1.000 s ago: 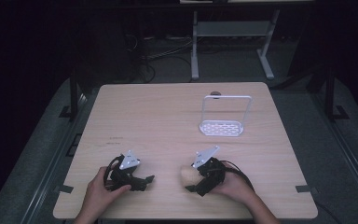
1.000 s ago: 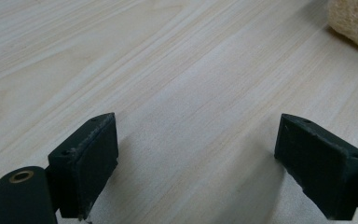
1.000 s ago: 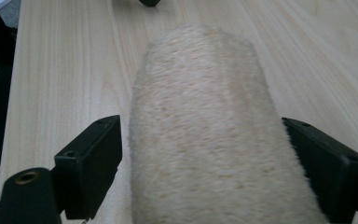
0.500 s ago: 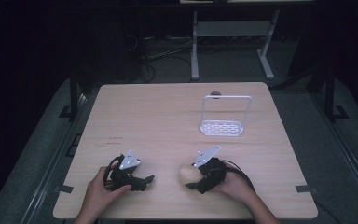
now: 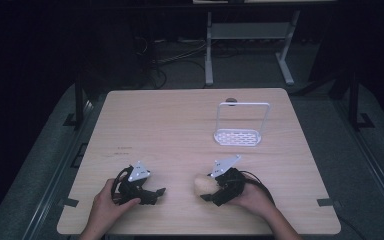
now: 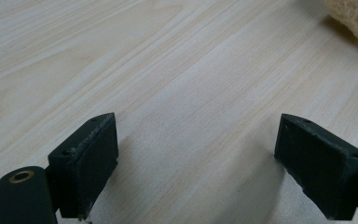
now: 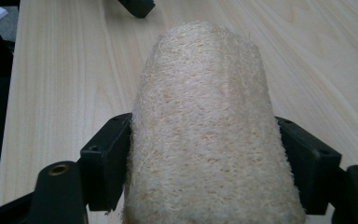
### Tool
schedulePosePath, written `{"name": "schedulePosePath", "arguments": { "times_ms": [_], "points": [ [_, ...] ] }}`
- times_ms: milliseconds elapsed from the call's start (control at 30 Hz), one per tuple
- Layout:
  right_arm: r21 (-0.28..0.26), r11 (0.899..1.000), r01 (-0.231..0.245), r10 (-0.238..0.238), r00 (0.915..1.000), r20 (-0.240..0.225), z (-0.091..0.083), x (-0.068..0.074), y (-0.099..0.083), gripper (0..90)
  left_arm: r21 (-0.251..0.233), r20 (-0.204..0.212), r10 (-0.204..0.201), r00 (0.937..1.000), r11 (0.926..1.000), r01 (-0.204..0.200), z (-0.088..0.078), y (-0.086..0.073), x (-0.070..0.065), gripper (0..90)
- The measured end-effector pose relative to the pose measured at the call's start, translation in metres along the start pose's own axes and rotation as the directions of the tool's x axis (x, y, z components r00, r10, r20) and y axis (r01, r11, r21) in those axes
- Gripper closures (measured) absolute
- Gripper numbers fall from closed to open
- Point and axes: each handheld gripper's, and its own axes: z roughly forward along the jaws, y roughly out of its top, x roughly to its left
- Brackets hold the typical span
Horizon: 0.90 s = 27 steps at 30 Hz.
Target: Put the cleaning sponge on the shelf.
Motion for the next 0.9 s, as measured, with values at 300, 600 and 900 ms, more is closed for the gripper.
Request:
{"name": "schedulePosePath", "arguments": {
  "times_ms": [300, 600, 900],
  "points": [
    [-0.017, 1.000, -0.014, 0.015, 0.9996, 0.024, -0.009, -0.003, -0.003, 26.3, 0.000, 0.000, 0.000, 1.0000, 1.0000, 0.000, 0.000, 0.000, 0.000, 12.8],
    [-0.032, 0.999, -0.037, 0.038, 0.9983, 0.045, -0.018, -0.005, -0.004, 26.4, 0.000, 0.000, 0.000, 1.0000, 1.0000, 0.000, 0.000, 0.000, 0.000, 12.8],
    [-0.042, 0.998, -0.051, 0.054, 0.9959, 0.072, -0.025, -0.008, -0.006, 26.4, 0.000, 0.000, -0.001, 1.0000, 1.0000, 0.001, 0.000, 0.000, 0.000, 12.8]
  ]
}}
